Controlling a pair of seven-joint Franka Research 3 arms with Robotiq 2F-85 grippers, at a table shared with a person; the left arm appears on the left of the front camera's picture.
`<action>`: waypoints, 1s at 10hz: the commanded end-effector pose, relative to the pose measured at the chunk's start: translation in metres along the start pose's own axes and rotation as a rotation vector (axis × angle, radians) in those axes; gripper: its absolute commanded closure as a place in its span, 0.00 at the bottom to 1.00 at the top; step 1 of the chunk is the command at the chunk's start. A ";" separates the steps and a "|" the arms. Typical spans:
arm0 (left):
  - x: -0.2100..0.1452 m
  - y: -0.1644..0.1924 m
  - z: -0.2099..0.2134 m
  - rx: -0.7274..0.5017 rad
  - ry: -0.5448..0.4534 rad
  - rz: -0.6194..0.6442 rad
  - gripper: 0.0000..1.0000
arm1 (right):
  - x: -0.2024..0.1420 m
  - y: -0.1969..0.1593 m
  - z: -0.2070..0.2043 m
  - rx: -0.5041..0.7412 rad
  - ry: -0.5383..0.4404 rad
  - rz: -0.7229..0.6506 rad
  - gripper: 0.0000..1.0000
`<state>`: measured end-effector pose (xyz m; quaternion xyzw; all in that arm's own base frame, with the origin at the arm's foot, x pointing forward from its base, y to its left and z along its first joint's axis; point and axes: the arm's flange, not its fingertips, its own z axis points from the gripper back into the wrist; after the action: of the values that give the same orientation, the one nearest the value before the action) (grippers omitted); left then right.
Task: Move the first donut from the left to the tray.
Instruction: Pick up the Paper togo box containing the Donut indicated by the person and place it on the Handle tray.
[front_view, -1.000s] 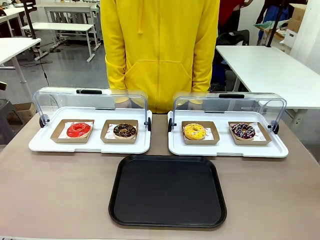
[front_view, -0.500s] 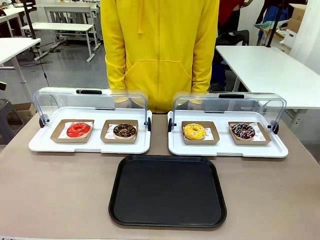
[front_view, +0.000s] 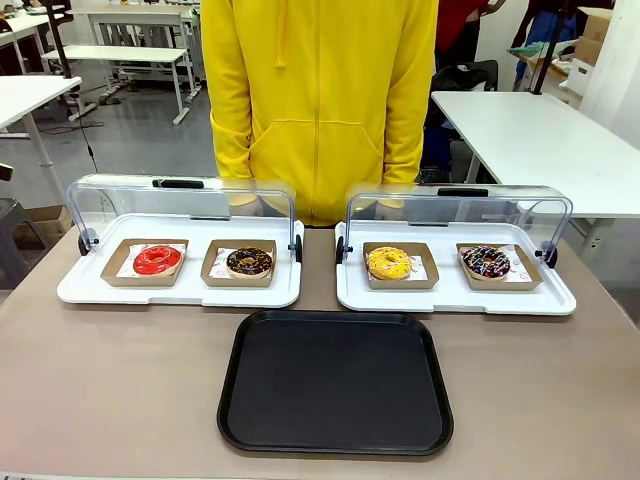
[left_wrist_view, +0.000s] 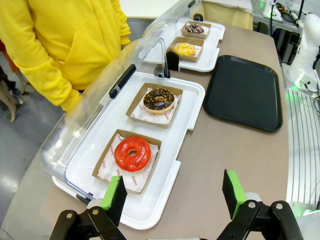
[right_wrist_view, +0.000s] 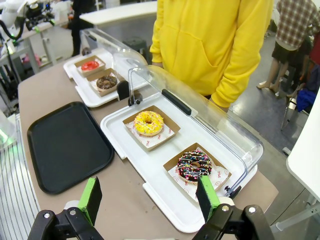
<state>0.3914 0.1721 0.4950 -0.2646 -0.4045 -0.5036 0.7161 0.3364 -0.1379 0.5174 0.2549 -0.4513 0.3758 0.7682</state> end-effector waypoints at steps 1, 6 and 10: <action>0.001 -0.001 0.001 -0.001 -0.006 -0.012 0.00 | 0.002 -0.003 -0.001 -0.001 -0.026 0.023 0.00; 0.001 -0.001 0.001 -0.001 -0.006 -0.012 0.00 | 0.002 -0.003 -0.001 -0.001 -0.026 0.023 0.00; 0.001 -0.001 0.001 -0.001 -0.006 -0.012 0.00 | 0.002 -0.003 -0.001 -0.001 -0.026 0.023 0.00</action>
<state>0.3914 0.1721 0.4950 -0.2646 -0.4045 -0.5036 0.7161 0.3364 -0.1380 0.5174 0.2548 -0.4513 0.3757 0.7682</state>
